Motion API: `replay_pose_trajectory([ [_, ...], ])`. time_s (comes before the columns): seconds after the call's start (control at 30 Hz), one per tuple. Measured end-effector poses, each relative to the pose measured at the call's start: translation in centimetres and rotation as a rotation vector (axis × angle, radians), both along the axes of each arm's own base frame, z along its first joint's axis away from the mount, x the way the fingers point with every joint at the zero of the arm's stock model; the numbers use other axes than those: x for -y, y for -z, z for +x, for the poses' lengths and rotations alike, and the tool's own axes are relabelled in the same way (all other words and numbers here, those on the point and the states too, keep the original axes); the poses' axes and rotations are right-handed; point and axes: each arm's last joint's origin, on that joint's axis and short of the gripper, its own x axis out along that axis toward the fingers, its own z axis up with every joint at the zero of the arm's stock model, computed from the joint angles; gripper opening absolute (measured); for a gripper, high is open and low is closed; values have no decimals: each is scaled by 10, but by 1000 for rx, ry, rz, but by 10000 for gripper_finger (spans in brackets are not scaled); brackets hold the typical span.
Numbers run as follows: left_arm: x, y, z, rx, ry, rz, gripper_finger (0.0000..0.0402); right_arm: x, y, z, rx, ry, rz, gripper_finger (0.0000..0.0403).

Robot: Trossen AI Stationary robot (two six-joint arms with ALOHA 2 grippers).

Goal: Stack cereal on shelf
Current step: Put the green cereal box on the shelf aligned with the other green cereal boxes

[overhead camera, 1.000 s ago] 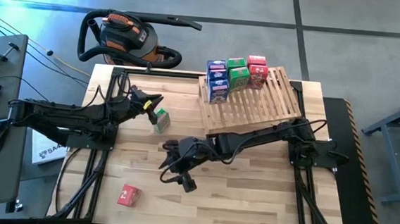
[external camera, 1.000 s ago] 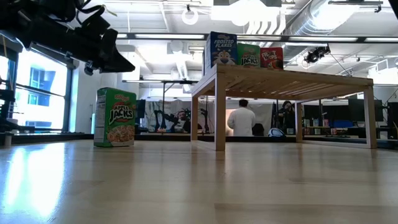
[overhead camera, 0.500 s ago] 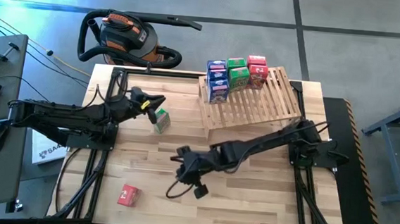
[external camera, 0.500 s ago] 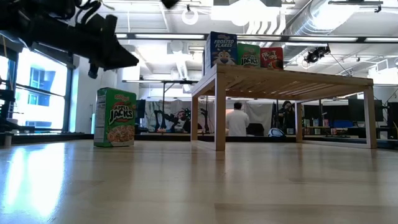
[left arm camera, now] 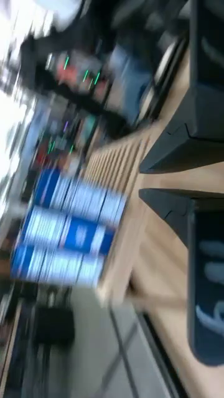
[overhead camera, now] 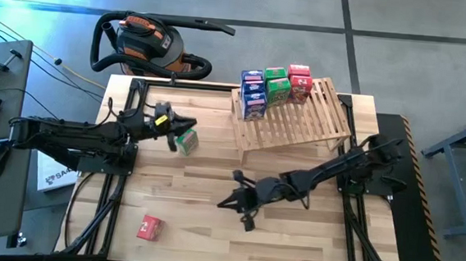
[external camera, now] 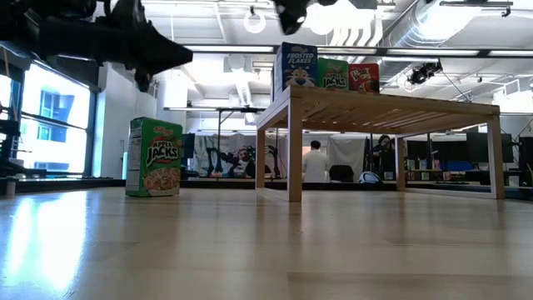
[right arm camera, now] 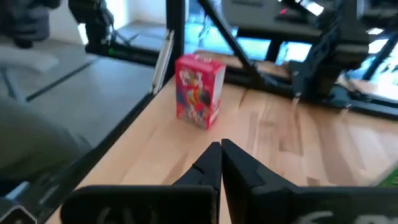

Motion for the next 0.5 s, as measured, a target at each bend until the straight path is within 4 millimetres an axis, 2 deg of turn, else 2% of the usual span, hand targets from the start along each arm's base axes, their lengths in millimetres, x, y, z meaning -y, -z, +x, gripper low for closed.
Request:
replay_pose_trajectory([
  [0.13, 10, 0, 3, -25, 173, 52, 24, -4, 4, -17, 33, 79, -18, 0],
  [0.3, 19, -5, 7, -113, 166, 72, 16, -10, 10, -29, 34, 157, 36, 0],
  [0.5, 24, -17, 8, -374, 151, 46, 70, -22, 14, -36, 23, 181, 64, 0],
])
